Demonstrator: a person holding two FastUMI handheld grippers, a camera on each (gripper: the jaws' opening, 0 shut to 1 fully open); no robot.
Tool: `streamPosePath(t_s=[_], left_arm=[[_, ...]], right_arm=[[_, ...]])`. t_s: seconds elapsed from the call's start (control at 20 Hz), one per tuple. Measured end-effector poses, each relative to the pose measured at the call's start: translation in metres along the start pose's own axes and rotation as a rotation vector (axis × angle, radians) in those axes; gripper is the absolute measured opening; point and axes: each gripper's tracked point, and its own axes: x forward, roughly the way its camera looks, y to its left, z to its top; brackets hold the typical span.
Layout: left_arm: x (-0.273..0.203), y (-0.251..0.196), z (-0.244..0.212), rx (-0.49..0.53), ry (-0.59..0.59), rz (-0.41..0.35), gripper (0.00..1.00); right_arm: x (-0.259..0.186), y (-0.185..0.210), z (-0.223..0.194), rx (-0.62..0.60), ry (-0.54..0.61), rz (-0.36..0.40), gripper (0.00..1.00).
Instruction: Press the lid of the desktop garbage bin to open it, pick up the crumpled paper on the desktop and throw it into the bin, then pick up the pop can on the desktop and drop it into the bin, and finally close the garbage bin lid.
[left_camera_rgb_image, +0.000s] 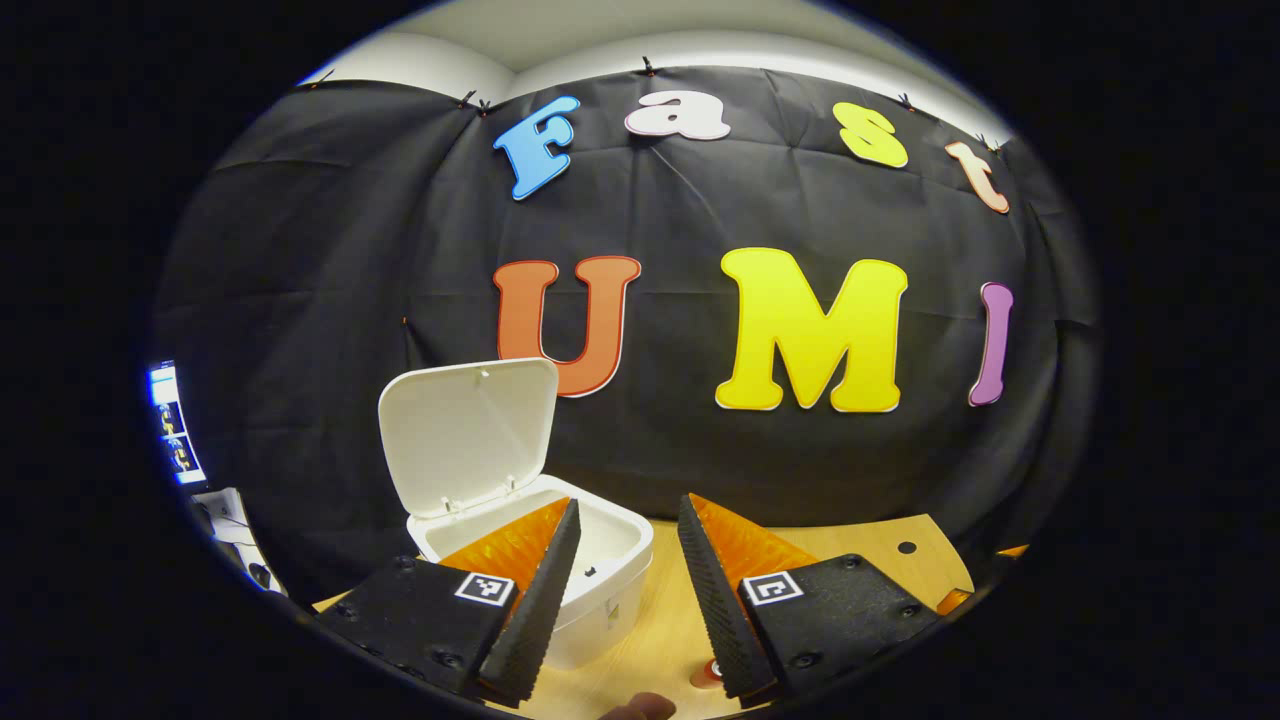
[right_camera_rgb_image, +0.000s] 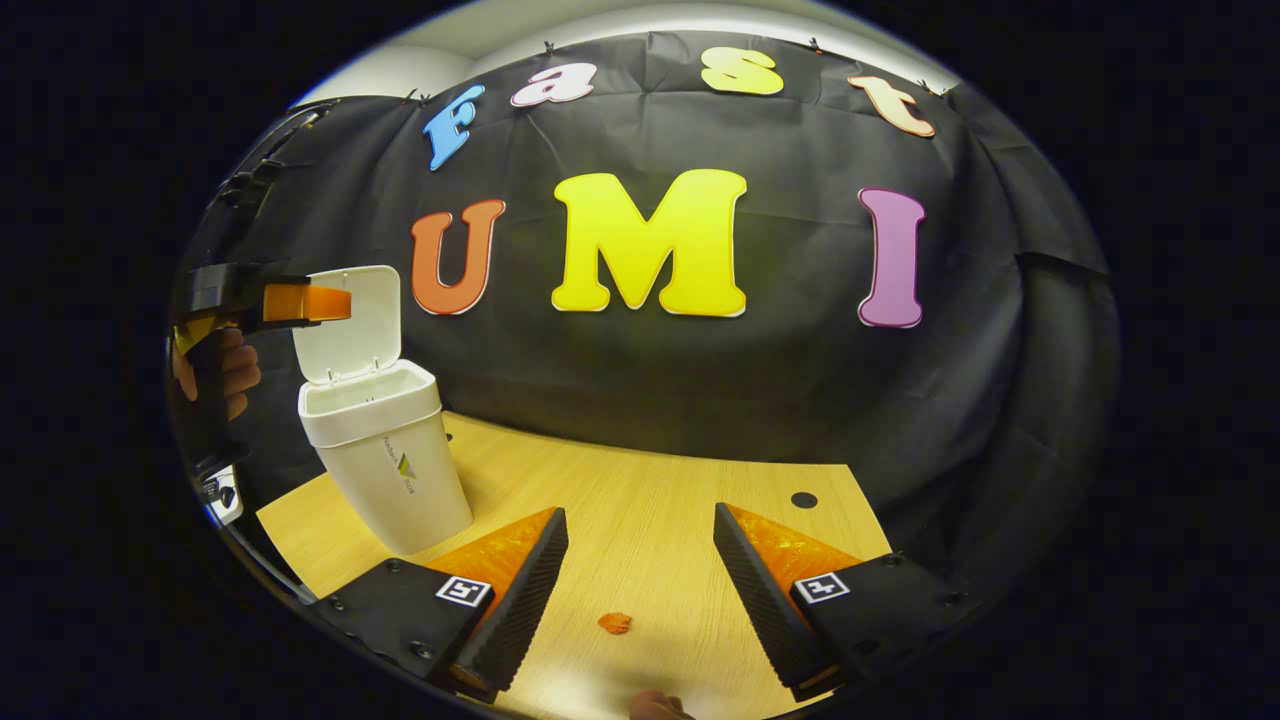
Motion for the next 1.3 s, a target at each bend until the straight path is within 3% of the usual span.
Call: streamPosePath(t_s=[0.15, 0.2, 0.3, 0.6, 0.8, 1.3], left_arm=[[-0.018, 0.003, -0.016, -0.009, 0.016, 0.011, 0.73], [-0.024, 0.007, -0.022, -0.019, 0.023, 0.021, 0.81], [-0.035, 0.013, -0.040, -0.022, 0.057, 0.034, 0.85], [-0.054, 0.025, -0.091, 0.013, 0.130, 0.056, 0.89], [-0.056, 0.007, -0.112, 0.031, 0.141, 0.005, 0.99], [-0.057, -0.044, -0.164, 0.132, 0.242, -0.170, 0.99]], right_arm=[[0.010, 0.005, -0.013, -0.009, 0.042, 0.008, 0.94], [0.012, 0.007, -0.018, -0.018, 0.056, 0.016, 0.94], [0.015, 0.016, -0.029, -0.029, 0.077, 0.040, 0.94], [0.032, 0.033, -0.059, -0.063, 0.138, 0.077, 0.94], [0.041, 0.028, -0.092, -0.090, 0.210, 0.059, 0.94], [0.083, 0.024, -0.199, -0.060, 0.473, 0.031, 0.93]])
